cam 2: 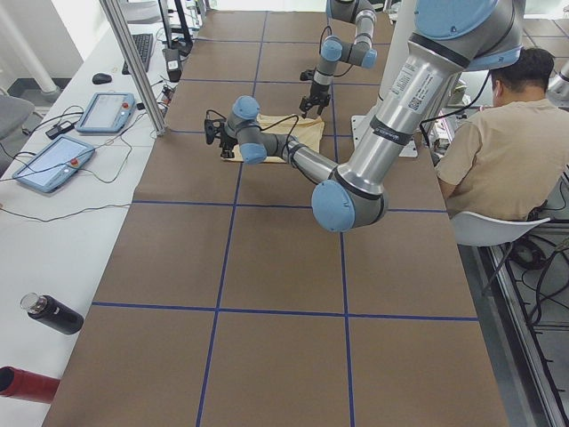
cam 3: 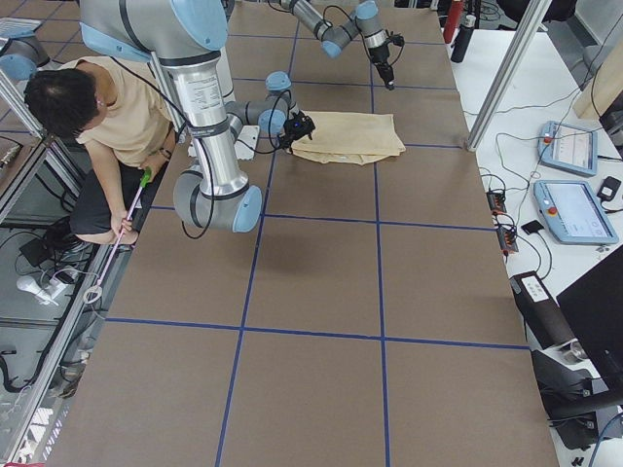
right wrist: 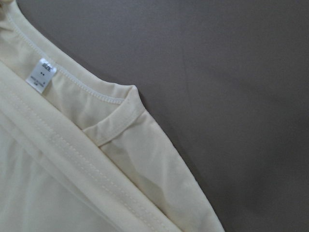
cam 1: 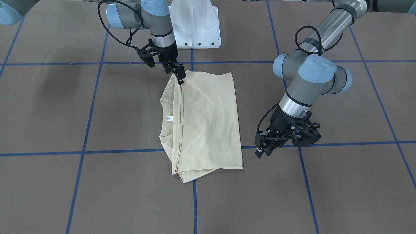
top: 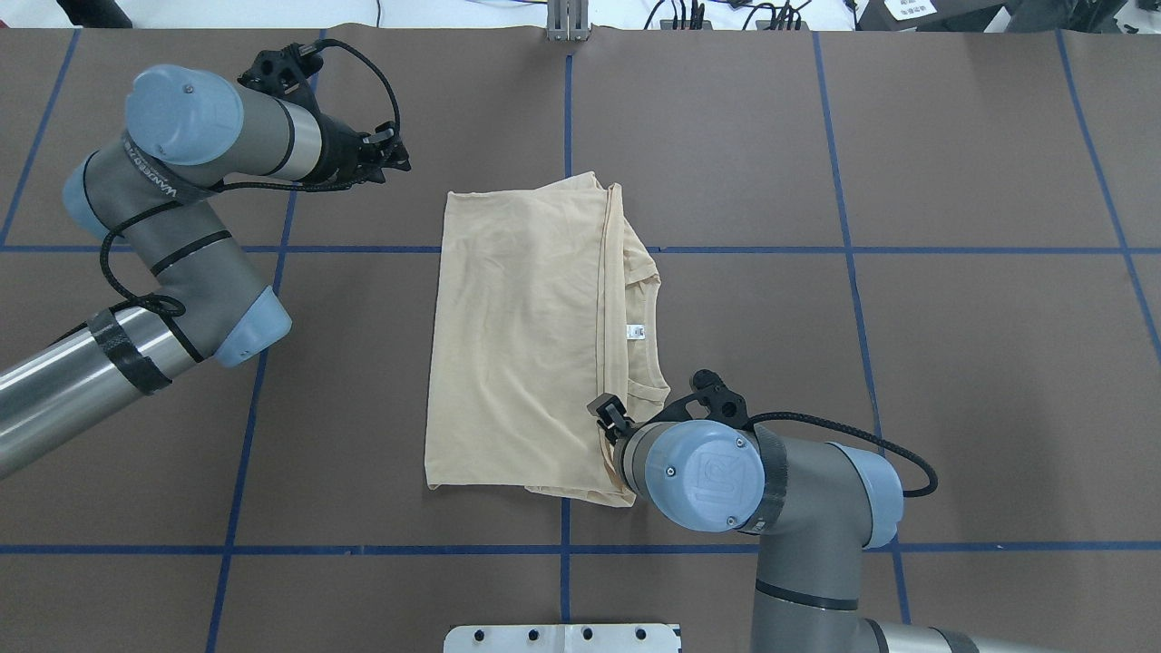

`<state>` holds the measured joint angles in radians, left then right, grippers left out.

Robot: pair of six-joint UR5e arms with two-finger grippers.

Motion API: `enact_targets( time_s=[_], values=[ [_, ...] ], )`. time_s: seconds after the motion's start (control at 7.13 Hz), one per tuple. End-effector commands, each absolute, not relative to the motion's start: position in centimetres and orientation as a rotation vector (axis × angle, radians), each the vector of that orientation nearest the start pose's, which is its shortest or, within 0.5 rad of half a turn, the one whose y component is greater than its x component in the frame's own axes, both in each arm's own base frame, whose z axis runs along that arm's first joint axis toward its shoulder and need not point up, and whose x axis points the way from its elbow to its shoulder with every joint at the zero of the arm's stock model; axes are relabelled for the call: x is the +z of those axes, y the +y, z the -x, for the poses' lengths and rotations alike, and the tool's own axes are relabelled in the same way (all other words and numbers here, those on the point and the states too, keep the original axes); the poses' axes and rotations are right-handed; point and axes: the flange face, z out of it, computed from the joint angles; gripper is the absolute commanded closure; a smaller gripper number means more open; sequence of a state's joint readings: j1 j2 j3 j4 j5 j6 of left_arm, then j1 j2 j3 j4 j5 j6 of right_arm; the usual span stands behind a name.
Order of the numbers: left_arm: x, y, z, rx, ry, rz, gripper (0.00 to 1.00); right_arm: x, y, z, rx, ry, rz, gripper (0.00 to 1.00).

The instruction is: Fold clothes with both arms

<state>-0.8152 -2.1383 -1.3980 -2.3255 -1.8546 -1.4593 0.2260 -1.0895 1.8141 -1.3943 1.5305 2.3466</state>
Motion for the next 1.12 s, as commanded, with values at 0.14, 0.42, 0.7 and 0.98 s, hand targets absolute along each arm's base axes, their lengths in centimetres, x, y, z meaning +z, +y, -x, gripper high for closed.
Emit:
enact_targets(
  time_s=[0.14,0.42,0.7,0.98],
  values=[
    [31.53,-59.51,-41.65,-0.46,1.149,-0.288,0.54,27.31,-26.11,58.82,0.931,-0.888,0.22,0.02],
    [31.53,-59.51,-41.65,-0.46,1.149,-0.288,0.54,27.25,-25.86,59.05,0.928,-0.887,0.223,0.43],
    [31.53,-59.51,-41.65,-0.46,1.149,-0.288,0.54,26.65,-26.06,58.67,0.939,-0.903,0.232,1.0],
    [31.64,-59.5,-41.64,-0.46,1.148,-0.287,0.54,26.41,-26.47,58.46,0.945,-0.906,0.232,1.0]
  ],
)
